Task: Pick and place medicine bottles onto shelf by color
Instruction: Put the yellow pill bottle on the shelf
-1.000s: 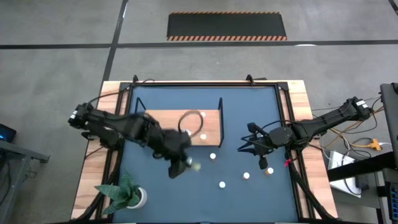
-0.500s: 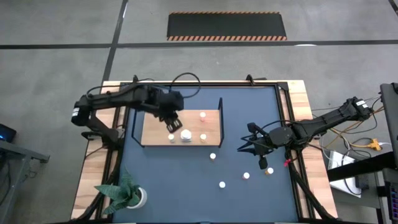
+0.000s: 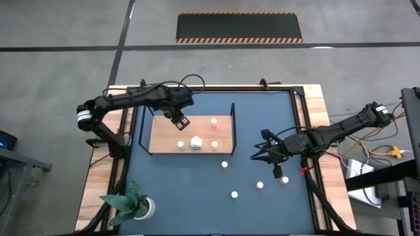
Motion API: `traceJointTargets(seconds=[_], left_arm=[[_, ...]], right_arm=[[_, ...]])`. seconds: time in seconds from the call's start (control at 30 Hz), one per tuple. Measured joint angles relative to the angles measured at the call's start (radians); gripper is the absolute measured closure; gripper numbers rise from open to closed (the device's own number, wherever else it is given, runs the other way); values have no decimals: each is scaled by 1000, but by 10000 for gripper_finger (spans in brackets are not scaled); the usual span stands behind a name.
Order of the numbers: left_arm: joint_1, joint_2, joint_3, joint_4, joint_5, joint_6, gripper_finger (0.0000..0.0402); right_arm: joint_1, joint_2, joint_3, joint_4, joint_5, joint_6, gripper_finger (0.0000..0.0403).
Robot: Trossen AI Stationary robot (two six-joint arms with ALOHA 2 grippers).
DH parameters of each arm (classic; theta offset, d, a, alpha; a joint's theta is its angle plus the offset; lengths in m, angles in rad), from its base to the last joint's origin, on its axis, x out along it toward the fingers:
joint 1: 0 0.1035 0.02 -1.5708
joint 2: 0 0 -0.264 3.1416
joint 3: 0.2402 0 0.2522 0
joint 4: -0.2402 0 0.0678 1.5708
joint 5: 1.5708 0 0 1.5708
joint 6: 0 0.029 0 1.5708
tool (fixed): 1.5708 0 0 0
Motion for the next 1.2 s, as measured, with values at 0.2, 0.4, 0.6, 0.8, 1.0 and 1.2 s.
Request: traceJointTargets(seconds=[0.2, 0.4, 0.6, 0.8, 1.0, 1.2], left_arm=[[1, 0, -40, 75, 12, 17, 293], [1, 3, -51, 113, 12, 17, 293], [1, 4, -67, 109, 11, 17, 293], [1, 4, -114, 128, 10, 15, 293], [1, 8, -126, 137, 10, 16, 293], [1, 10, -127, 143, 10, 15, 293]], right_arm=[[0, 0, 0, -1, 0, 0, 390], [0, 0, 0, -1, 0, 0, 390], [0, 0, 0, -3, 0, 0, 390], [0, 0, -4, -10, 0, 3, 390], [0, 0, -4, -14, 1, 8, 390], [0, 0, -4, -15, 1, 8, 390]])
